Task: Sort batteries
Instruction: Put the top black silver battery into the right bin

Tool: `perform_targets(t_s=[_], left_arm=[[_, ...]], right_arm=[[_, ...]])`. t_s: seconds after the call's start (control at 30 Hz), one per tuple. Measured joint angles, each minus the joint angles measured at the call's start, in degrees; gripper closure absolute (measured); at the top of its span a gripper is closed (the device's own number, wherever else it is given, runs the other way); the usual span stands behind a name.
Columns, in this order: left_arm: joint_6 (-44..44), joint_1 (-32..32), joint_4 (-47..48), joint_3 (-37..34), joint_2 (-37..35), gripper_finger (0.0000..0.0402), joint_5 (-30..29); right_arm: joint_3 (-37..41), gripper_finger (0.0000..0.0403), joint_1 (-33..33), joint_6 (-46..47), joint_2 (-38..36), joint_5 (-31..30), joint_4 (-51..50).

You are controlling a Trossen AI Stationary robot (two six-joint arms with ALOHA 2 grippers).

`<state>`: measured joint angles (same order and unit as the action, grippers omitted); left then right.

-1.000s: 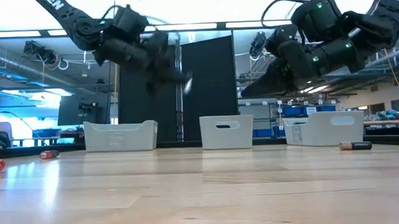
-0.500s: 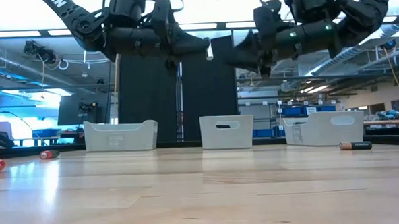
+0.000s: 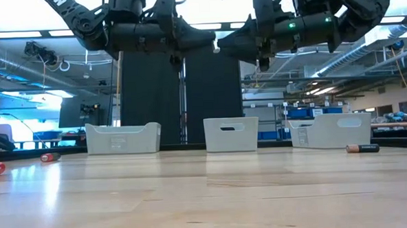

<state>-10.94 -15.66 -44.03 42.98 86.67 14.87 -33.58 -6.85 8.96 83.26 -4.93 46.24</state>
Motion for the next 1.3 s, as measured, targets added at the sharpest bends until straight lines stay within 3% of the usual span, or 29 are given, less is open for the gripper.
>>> perform_targets(t_s=[0.93,1.1,1.3], left_arm=[[0.2,1.2,2.2,2.2,0.0,0.0364,-1.0],[0.2,1.6,2.2,2.2,0.0,0.0364,-1.1],[0.2,2.2,0.9,2.3,0.8,0.0364,-1.3]], right_arm=[[0.0,0.0246,0.0,-1.4,0.0,2.0,1.8],[0.0,0.0264,0.0,-1.1,0.0,2.1,1.9],[0.0,0.0316,0.0,-1.2,0.0,2.2,2.1]])
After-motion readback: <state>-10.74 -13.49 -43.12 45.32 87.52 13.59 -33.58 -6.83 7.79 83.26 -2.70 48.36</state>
